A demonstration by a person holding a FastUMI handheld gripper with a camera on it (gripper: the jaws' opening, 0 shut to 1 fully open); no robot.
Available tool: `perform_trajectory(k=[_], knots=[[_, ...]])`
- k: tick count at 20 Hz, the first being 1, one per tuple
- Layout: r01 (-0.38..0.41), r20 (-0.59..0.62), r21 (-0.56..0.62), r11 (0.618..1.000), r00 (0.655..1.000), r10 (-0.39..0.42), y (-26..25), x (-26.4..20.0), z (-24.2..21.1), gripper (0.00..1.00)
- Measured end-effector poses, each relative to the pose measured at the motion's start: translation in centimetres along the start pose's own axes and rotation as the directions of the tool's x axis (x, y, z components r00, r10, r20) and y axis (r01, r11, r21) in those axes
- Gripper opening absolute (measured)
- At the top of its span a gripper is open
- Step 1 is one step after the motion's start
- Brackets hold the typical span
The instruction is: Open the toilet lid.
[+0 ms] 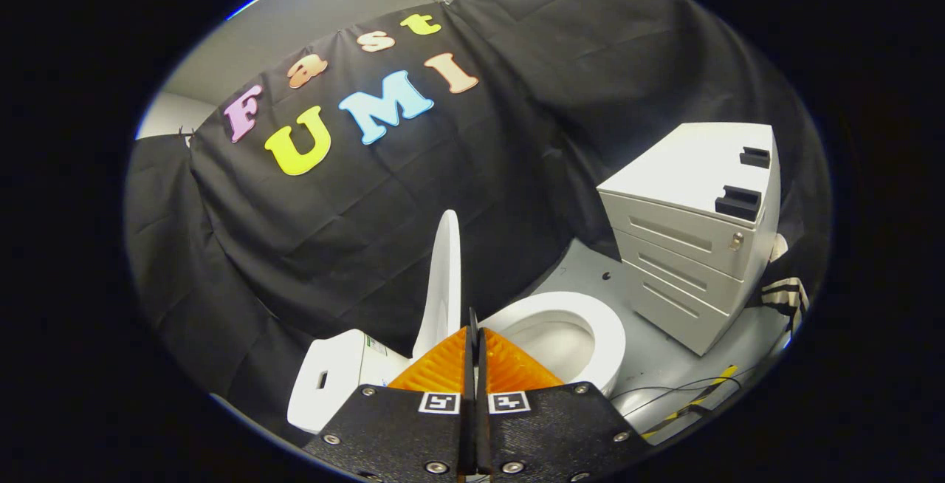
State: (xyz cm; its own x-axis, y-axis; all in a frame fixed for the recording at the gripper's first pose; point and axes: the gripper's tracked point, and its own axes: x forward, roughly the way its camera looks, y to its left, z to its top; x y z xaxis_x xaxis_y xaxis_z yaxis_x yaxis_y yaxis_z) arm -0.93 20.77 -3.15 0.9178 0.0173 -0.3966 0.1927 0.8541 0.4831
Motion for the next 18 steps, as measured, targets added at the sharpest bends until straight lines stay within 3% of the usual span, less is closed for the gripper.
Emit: perform_trajectory(k=[18], knots=[[-0.081,0.048,-0.254,0.964,0.994,0.096,9.0,-1.9,0.5,0.00]])
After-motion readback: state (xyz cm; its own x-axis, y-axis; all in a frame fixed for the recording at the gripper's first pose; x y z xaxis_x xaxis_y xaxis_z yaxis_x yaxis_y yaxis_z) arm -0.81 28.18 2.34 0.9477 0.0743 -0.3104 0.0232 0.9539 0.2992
